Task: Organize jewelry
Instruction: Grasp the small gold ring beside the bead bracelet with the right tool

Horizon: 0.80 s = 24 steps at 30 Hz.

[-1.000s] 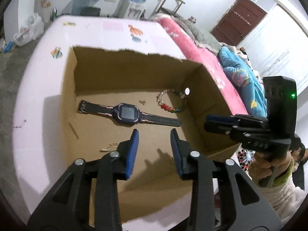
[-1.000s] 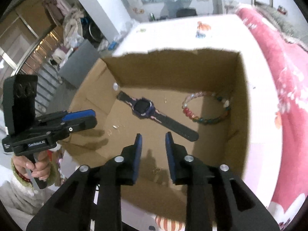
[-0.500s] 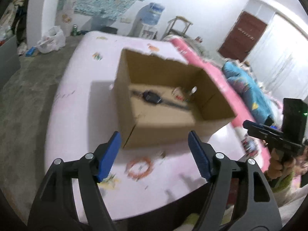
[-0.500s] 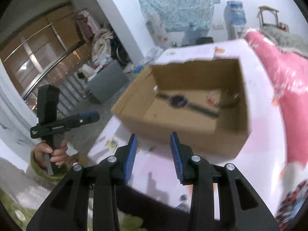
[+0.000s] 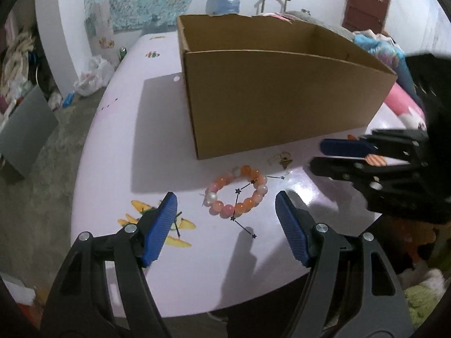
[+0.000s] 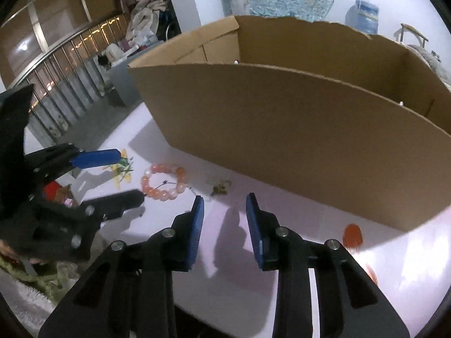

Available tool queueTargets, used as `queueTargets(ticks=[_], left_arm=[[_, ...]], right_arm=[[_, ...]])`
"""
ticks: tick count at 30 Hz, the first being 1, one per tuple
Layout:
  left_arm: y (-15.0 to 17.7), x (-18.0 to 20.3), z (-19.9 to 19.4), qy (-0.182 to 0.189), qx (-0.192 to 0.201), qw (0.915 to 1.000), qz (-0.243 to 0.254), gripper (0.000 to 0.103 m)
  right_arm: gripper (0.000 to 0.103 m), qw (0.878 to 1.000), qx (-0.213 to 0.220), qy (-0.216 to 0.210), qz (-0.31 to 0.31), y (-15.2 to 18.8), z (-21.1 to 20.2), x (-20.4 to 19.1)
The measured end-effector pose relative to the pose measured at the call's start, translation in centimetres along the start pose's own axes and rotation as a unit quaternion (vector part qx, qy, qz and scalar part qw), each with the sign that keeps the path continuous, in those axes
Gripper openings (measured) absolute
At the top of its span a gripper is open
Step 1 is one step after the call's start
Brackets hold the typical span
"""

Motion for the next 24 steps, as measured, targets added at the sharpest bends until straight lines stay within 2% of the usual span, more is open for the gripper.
queueTargets(ticks=[4, 10, 12, 19, 22, 24], left_arm=[[-0.1, 0.2, 0.4, 0.003, 0.007, 0.9999, 0.014, 0.067], [0.0, 0.4, 1.0, 0.020, 0.000, 0.9996, 0.022, 0.057], [0.0, 0.5, 1.2, 0.020, -0.002, 0.9994, 0.027, 0.055], [0.4, 0.6, 1.5, 0.021, -0.009, 0.9992, 0.032, 0.053], [0.7, 0.4, 1.8, 0.017, -0.014, 0.9991, 0.035, 0.053], [0.9, 0.3, 1.8, 0.014, -0.016, 0.9991, 0.037, 0.053]], right_arm=[[0.027, 1.000, 0.000, 0.002, -0.006, -0.6, 0.9, -0.1], [0.026, 1.000, -0.001, 0.015, -0.027, -1.0, 1.8, -1.0], [0.022, 0.999, -0.005, 0.020, -0.031, -1.1, 2.2, -1.1], [0.020, 0.998, -0.014, 0.034, -0.045, -1.0, 2.8, -1.4], [0.012, 0.998, -0.018, 0.036, -0.049, -1.3, 3.0, -1.6], [0.011, 0.999, -0.018, 0.029, -0.037, -1.0, 2.6, -1.7]])
Point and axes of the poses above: each gripper's, at about its wrist camera, not at the fingertips, and z roughly the way its jaws point, x to its right, y to its underside, the point moved 5 cm from there along z, roughly the way its jaws point, and after that the axes turned 9 degrees about -z, right-handed, at the moved point
